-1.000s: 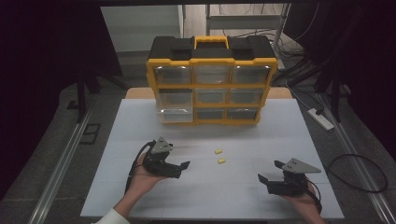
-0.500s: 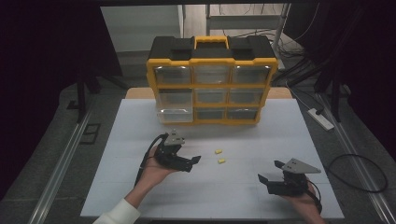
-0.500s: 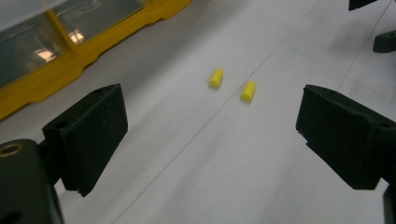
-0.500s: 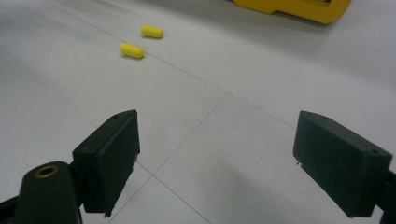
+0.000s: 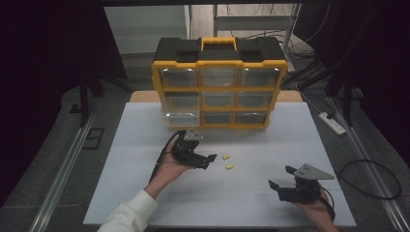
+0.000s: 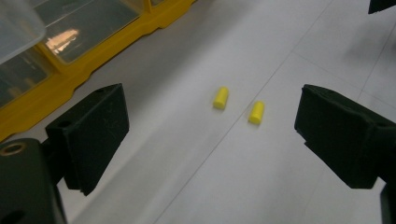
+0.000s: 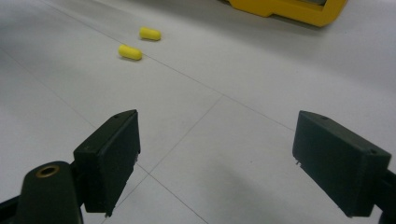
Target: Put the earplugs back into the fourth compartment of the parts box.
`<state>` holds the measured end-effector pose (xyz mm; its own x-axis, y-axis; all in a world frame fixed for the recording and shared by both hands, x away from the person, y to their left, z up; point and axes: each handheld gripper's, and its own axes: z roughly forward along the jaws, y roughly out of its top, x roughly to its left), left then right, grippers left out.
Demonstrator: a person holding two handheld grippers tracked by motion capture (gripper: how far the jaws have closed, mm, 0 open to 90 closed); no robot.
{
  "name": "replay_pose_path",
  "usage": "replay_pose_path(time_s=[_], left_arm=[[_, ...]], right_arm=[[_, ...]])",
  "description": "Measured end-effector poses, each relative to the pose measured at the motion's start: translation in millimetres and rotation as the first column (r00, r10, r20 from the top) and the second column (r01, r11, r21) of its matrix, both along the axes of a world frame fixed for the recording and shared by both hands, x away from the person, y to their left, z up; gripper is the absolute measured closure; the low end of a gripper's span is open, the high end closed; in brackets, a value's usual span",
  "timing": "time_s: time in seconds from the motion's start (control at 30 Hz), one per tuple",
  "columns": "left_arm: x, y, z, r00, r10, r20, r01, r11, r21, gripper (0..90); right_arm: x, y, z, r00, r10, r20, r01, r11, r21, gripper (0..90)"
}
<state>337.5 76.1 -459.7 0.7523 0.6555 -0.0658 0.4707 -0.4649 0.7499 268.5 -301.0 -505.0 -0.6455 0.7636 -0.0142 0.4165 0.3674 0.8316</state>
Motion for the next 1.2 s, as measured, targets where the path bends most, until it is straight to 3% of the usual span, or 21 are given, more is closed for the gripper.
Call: replay_pose_path(time_s=[0.27, 0.77, 1.2], left_arm=[[15.8, -20.3, -13.9, 0.9992, -0.03, -0.026, 0.031, 0.999, 0.031, 10.7], [37.5, -49.0, -19.8, 0.9952, -0.089, -0.039, 0.093, 0.9905, 0.101, 13.1], [55.7, -62.8, -33.7, 0.9914, -0.107, -0.076, 0.117, 0.9834, 0.139, 15.1]], right_arm=[[1.1, 0.4, -1.2, 0.9999, -0.009, -0.006, 0.009, 1.0, 0.002, 15.8], [1.5, -2.0, -1.6, 0.9998, -0.018, -0.013, 0.018, 0.9998, 0.004, 15.8], [1.2, -2.7, -2.1, 0.9998, -0.014, -0.017, 0.014, 0.9999, 0.003, 16.0]])
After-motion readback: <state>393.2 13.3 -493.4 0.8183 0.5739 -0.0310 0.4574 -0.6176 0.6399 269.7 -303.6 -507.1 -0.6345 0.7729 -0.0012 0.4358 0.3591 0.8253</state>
